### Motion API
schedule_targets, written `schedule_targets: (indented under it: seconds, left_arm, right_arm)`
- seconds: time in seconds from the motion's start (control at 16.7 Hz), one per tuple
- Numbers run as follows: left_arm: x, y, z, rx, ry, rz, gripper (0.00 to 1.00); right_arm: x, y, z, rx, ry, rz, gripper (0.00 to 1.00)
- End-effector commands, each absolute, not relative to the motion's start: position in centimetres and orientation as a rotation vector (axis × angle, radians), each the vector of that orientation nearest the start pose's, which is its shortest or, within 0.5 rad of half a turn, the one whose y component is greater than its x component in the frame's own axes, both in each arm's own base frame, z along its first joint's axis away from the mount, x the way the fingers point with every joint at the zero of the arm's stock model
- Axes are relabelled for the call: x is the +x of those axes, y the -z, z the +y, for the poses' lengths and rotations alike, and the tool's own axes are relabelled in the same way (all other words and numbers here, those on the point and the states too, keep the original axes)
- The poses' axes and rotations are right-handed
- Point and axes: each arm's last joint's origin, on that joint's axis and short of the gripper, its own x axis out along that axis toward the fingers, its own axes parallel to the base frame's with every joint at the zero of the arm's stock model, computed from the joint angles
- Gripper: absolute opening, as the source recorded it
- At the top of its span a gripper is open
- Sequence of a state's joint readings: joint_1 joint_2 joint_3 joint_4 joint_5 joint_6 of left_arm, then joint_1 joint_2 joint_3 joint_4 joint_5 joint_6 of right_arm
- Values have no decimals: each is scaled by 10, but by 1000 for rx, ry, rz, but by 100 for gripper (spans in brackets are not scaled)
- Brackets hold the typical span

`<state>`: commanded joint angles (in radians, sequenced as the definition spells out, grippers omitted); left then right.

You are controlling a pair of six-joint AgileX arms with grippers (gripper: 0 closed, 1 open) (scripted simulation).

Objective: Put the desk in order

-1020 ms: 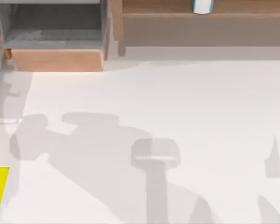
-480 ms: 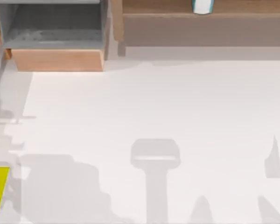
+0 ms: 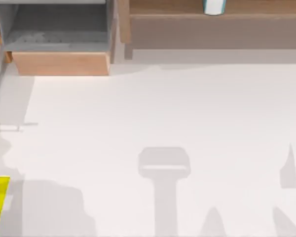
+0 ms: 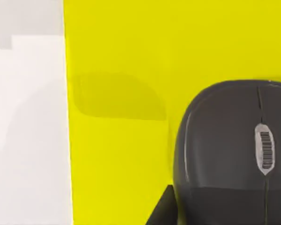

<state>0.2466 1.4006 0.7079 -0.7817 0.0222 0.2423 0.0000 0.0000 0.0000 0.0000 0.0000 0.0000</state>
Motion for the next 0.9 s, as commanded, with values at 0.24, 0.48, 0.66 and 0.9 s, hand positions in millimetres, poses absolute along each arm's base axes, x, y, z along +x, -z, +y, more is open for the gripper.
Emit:
schedule_targets:
  seconds: [0.24,0.48,0.66,0.9]
  left_arm:
    - [211,-150,53,0,-1,1477,0]
    - [220,-165,45,52,37,1405,0]
    - [230,-173,40,91,79,1373,0]
    - [239,-180,35,139,134,1331,0]
  right_arm:
    - [106,-160,-1,0,0,0,100]
    - [106,-160,-1,0,0,0,100]
    - [106,-160,-1,0,0,0,100]
    - [106,-160,-1,0,0,0,100]
